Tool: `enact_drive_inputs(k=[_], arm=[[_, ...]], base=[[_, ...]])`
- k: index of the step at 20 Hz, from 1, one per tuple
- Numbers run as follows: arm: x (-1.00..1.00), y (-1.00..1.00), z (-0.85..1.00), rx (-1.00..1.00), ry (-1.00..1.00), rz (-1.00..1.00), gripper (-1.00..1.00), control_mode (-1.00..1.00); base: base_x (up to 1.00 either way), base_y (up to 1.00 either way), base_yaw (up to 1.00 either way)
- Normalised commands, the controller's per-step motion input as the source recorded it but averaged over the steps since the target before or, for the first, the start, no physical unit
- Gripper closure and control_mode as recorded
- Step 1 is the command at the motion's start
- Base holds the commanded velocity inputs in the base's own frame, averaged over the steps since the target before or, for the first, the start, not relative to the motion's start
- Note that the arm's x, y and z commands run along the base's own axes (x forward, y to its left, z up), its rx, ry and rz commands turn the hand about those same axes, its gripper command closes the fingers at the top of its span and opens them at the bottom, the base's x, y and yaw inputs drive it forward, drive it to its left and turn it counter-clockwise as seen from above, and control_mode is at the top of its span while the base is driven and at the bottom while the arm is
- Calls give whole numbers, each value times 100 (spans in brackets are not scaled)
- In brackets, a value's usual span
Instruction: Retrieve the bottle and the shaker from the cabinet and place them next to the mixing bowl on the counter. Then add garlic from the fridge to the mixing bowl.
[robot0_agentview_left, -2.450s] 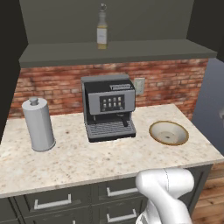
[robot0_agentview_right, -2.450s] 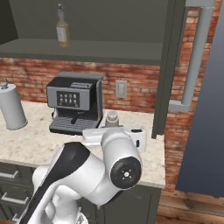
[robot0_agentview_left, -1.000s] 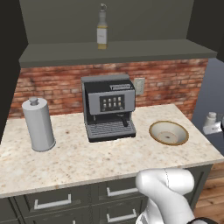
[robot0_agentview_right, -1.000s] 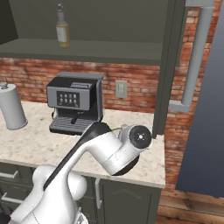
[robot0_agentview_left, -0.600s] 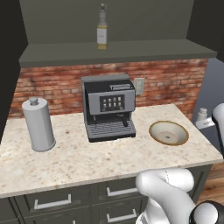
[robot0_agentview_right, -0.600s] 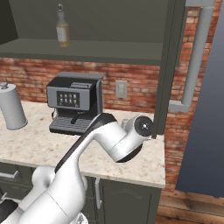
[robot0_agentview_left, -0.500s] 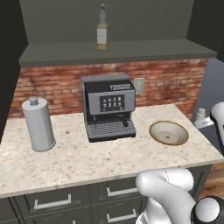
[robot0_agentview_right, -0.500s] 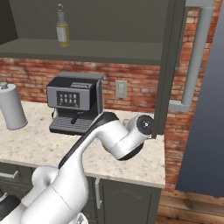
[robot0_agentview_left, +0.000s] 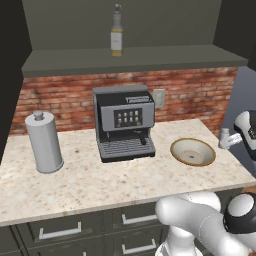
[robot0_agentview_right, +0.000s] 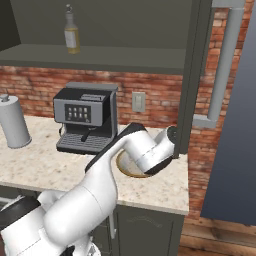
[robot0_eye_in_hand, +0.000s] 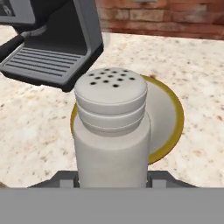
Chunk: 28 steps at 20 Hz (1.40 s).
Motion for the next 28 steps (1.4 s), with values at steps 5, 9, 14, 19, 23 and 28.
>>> enact_drive_inputs(k=[5,9,14,19,23,28], arm=[[10,-19,-45,0,11,6,100,-100],[18,-8,-25,2,1,8,100,-100],[33,-13,-22,8,0,10,100,-100],[24,-38,-16,8,0,12,100,-100],[26,-42,-1,10,-4,11,100,-100],[21,-30,-7,8,-6,11,100,-100]], base=[[0,0,0],[0,0,0],[0,0,0],[0,0,0],[0,0,0],[0,0,0]])
